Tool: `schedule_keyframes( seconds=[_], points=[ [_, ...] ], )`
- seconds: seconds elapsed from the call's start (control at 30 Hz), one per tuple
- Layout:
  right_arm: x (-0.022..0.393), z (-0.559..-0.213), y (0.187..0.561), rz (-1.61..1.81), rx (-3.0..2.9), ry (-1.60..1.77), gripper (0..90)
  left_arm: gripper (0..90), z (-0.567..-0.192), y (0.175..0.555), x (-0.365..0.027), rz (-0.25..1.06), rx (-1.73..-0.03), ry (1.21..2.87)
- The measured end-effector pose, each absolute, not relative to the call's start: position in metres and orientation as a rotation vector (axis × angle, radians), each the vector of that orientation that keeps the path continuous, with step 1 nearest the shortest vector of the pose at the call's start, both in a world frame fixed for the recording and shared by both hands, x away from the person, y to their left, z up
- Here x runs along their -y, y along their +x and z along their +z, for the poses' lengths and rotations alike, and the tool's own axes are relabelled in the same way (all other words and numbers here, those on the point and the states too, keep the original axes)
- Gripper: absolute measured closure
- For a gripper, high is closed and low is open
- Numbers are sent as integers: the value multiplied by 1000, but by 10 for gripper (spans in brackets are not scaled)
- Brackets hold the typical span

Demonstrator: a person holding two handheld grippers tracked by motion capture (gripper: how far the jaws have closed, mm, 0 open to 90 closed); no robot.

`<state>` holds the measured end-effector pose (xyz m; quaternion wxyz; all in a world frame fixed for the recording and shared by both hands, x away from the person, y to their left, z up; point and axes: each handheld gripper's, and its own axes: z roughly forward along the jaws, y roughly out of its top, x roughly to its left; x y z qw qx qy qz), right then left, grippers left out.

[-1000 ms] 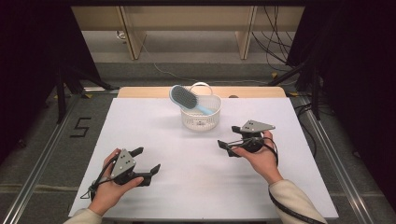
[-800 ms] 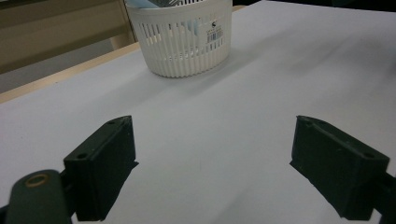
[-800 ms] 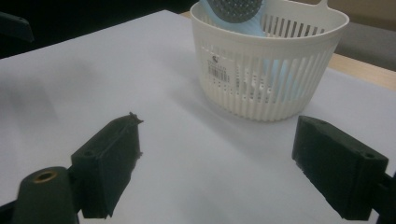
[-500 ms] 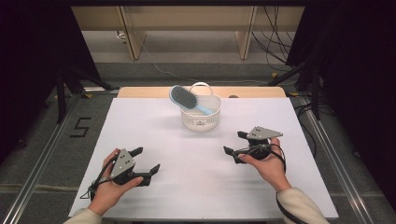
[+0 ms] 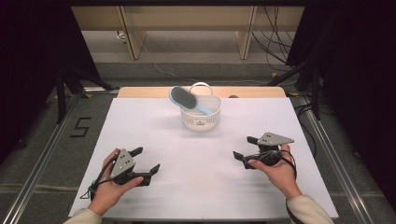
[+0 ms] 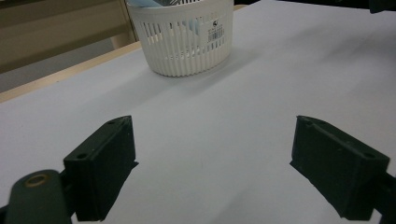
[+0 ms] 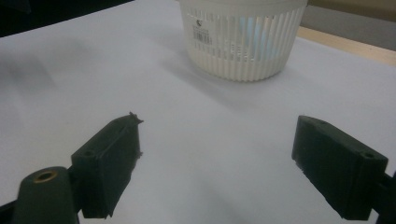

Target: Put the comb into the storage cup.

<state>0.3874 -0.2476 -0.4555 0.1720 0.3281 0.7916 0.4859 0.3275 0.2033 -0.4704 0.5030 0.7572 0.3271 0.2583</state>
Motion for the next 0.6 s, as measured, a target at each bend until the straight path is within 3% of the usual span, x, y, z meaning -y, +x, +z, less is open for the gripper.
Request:
schedule_keyframes(
  seconds=[0.6],
  points=[
    [270, -461, 366, 1358, -2230, 955, 159, 132, -470, 328, -206, 631, -797, 1830]
  ],
)
